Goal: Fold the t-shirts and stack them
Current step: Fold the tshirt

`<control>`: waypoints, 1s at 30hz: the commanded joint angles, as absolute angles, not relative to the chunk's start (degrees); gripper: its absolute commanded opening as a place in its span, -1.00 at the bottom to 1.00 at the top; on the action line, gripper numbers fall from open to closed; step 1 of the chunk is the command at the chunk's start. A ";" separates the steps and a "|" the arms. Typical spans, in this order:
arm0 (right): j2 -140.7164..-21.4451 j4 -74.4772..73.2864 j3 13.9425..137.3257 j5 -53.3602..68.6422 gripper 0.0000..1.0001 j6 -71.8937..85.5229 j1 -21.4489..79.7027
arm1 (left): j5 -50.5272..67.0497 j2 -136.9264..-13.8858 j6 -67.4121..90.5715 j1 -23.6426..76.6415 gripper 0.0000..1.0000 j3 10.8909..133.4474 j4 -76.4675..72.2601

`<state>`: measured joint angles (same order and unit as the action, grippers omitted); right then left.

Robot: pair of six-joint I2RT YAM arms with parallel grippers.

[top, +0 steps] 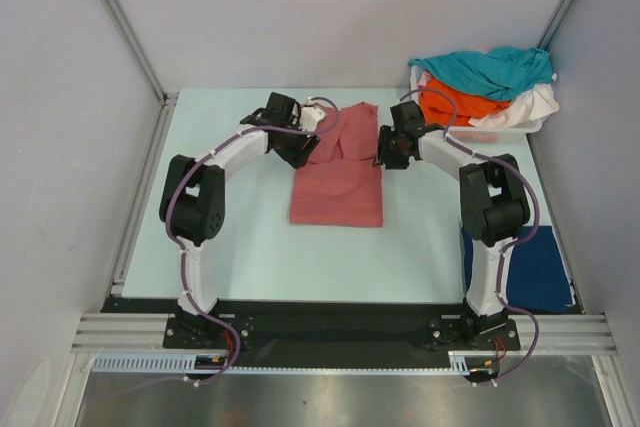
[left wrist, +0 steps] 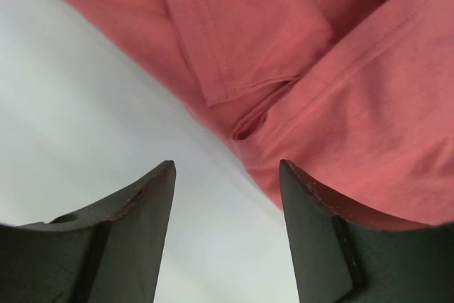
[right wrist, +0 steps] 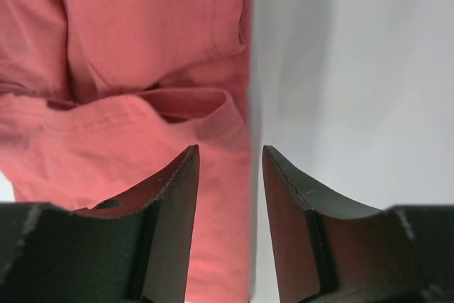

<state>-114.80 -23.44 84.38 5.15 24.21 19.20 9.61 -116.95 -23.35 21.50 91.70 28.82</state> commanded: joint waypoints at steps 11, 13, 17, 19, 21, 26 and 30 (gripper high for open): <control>-120.67 -20.39 90.53 8.09 -0.35 22.50 17.84 | 13.89 -121.46 -23.20 21.97 0.22 93.25 26.10; -120.76 -20.13 90.44 8.44 -0.50 22.68 17.84 | 12.92 -121.82 -23.64 21.80 0.20 92.90 26.28; -120.76 -19.95 90.26 8.09 -0.83 23.02 17.84 | 13.09 -121.99 -23.29 21.18 -0.44 93.16 26.10; -120.76 -20.21 90.26 7.39 -1.00 23.29 17.67 | 13.36 -121.38 -22.77 21.09 -0.98 92.99 25.93; -120.67 -20.65 90.18 5.99 -1.00 23.29 17.40 | 13.45 -120.15 -21.80 20.57 -0.99 92.38 25.40; -119.80 -20.30 89.12 4.83 -1.00 23.99 16.61 | 13.36 -117.07 -18.46 18.72 -0.99 88.51 20.84; -119.71 -19.78 89.21 4.92 -1.00 23.99 16.52 | 12.22 -117.15 -18.63 18.63 -0.99 87.63 20.13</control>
<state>-120.44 -21.63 87.90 6.52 23.92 17.21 12.86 -120.90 -19.62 19.46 88.29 22.79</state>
